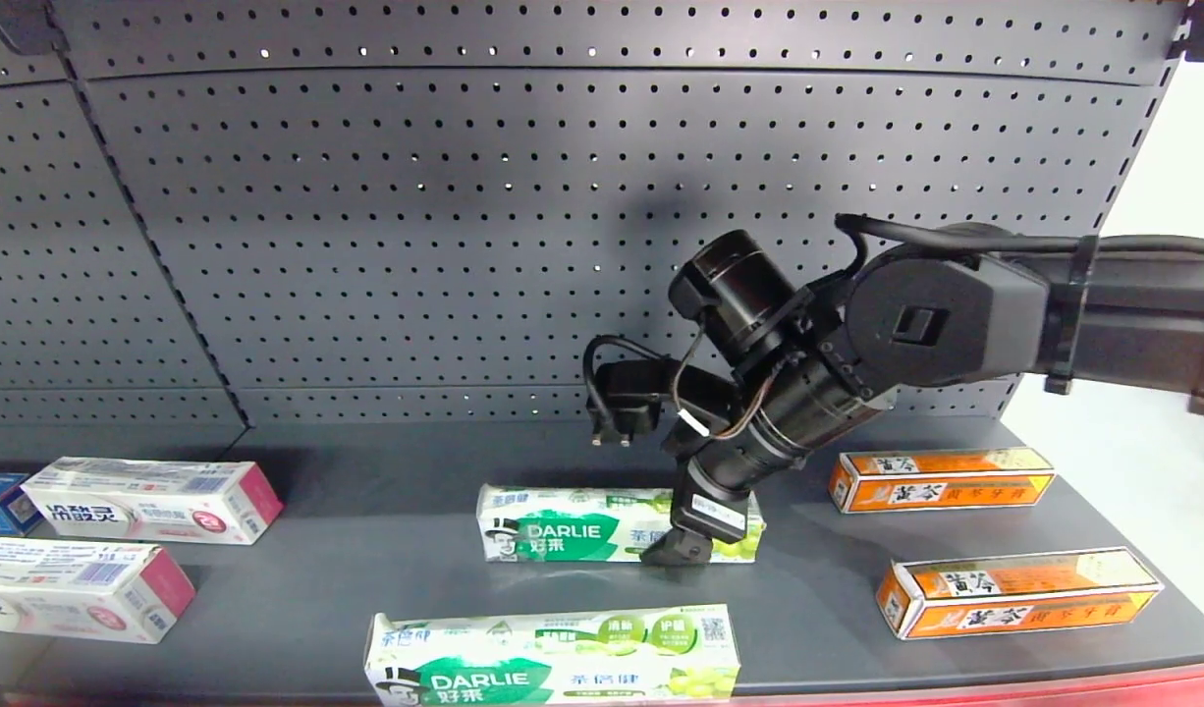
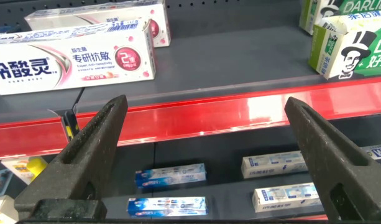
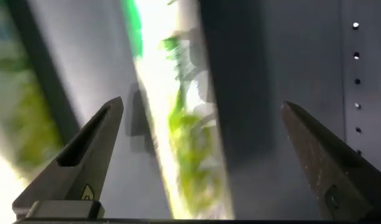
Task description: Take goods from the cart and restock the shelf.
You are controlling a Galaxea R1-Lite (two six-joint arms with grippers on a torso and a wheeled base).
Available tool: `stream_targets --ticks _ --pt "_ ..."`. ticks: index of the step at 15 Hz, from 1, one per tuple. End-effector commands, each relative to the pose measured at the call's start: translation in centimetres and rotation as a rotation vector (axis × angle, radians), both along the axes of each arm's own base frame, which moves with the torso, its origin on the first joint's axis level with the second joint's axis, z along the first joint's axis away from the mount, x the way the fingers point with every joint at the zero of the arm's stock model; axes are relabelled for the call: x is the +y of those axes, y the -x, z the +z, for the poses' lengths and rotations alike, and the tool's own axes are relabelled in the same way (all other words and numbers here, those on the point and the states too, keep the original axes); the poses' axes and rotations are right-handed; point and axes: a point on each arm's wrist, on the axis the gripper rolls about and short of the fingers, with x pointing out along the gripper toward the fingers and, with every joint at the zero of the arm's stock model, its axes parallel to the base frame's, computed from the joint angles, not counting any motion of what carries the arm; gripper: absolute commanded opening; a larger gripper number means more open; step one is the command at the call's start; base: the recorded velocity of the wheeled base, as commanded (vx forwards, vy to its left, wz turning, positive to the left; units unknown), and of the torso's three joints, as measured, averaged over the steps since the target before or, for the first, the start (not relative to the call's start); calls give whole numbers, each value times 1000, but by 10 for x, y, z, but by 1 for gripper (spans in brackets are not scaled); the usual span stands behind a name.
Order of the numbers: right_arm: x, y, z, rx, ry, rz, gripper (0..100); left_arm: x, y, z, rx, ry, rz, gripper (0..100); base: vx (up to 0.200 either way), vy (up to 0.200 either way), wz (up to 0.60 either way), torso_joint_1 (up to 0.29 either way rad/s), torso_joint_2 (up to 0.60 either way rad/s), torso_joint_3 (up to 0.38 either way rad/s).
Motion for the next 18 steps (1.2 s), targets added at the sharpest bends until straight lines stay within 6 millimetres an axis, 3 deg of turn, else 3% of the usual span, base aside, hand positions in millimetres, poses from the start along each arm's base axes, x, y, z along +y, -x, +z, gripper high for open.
stream_targets --ticks 1,3,5,8,15,18 --pt "-15 20 19 -23 -22 8 100 0 0 0 0 0 1 100 0 0 0 0 0 0" --pt "-44 31 36 -45 -41 -27 100 0 0 0 0 0 1 100 0 0 0 0 0 0" --pt "-58 35 42 -51 -46 -50 100 0 0 0 0 0 1 100 0 0 0 0 0 0" --pt "-97 33 47 -61 -43 -145 100 0 0 0 0 0 1 100 0 0 0 0 0 0" --pt "-103 22 43 -126 -74 -196 100 0 0 0 0 0 1 100 0 0 0 0 0 0" --pt "-130 60 58 -329 -173 -261 100 0 0 0 0 0 1 100 0 0 0 0 0 0"
